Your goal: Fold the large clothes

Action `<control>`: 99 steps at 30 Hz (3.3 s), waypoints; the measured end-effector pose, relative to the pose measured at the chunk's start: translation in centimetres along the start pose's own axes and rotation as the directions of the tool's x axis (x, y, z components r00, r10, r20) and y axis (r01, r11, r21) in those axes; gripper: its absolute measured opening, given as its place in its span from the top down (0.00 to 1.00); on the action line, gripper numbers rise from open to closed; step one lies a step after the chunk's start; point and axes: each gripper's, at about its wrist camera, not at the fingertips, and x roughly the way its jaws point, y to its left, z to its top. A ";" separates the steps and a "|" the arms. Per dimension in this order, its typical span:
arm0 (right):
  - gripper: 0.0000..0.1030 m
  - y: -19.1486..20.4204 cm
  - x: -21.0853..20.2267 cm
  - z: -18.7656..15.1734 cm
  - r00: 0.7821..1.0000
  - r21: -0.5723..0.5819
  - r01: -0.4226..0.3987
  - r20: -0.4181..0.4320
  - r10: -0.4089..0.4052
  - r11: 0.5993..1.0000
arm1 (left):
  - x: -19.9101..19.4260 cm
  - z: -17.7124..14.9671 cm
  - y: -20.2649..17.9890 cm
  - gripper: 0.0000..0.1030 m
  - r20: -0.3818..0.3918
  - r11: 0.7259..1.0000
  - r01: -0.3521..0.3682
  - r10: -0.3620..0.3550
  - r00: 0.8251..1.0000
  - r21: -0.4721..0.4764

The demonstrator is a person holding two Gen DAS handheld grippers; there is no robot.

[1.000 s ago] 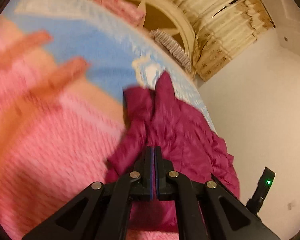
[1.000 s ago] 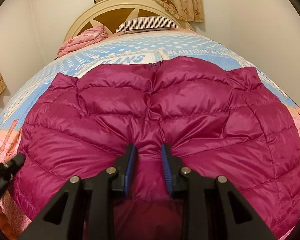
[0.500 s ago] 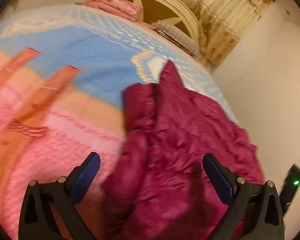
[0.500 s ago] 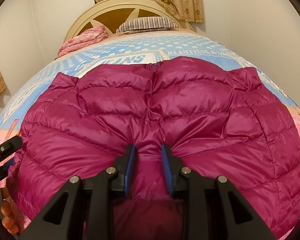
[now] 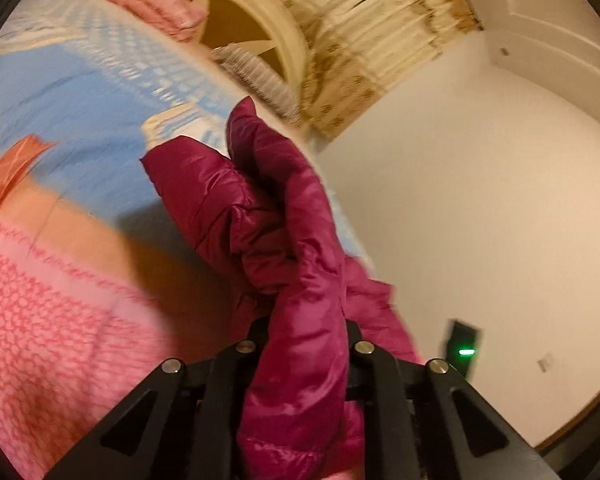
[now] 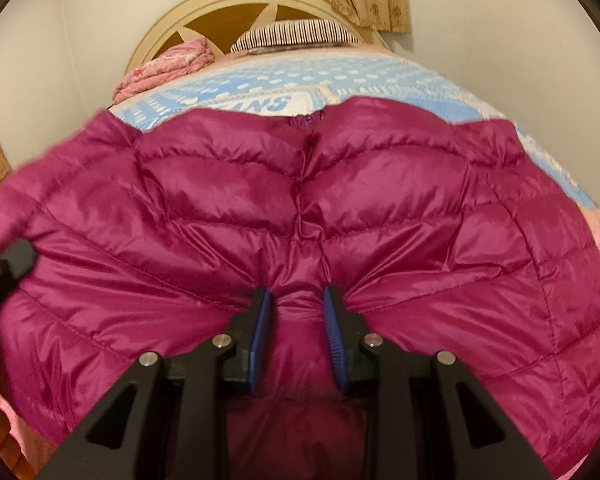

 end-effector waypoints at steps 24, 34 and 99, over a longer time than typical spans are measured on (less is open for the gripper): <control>0.44 -3.4 -8.0 -5.0 0.786 0.392 -0.583 0.051 0.617 0.711 | -0.8 -7.3 -12.6 0.84 -0.071 0.752 -0.219 0.332 0.941 0.622; 0.43 -11.9 -11.1 -2.2 0.907 0.327 -0.421 0.138 0.398 0.846 | 5.7 -15.8 -11.8 0.76 -0.113 0.606 -0.186 0.421 0.900 0.773; 0.57 -3.2 -10.3 3.7 0.895 0.342 -0.444 0.127 0.428 0.828 | 6.3 -2.3 -2.3 0.36 0.035 0.691 -0.554 0.611 0.791 0.464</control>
